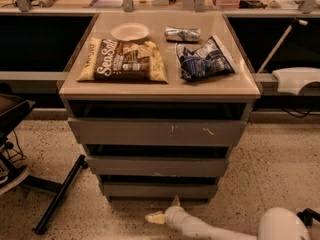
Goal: Open bottom drawer
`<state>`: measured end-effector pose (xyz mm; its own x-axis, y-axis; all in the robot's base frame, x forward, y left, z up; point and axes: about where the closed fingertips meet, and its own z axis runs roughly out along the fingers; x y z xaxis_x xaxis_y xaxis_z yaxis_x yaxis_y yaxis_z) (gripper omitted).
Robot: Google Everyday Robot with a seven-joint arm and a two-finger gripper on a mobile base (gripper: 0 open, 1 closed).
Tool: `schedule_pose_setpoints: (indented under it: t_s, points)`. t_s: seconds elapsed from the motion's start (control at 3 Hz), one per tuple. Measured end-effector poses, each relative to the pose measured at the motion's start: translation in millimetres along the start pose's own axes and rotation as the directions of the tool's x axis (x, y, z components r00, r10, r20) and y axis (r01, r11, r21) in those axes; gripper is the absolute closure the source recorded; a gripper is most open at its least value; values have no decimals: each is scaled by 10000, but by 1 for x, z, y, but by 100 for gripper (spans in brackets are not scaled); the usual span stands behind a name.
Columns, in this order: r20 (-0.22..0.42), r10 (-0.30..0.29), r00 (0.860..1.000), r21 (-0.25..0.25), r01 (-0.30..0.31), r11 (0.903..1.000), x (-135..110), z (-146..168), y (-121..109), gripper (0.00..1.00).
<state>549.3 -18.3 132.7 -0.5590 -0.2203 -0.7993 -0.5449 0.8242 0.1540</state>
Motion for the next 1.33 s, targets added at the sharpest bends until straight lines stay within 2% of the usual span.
schedule_pose_setpoints:
  t_s: [0.33, 0.67, 1.0, 1.33]
  points:
    - [292, -220, 9993, 94, 217, 9997, 2, 18, -5, 0]
    - [199, -280, 9994, 761, 264, 9968, -11, -9, -36, 0]
    - [153, -323, 9994, 888, 309, 9956, -13, -17, -40, 0]
    - [18, -791, 9969, 1627, 777, 9836, -35, -54, -58, 0]
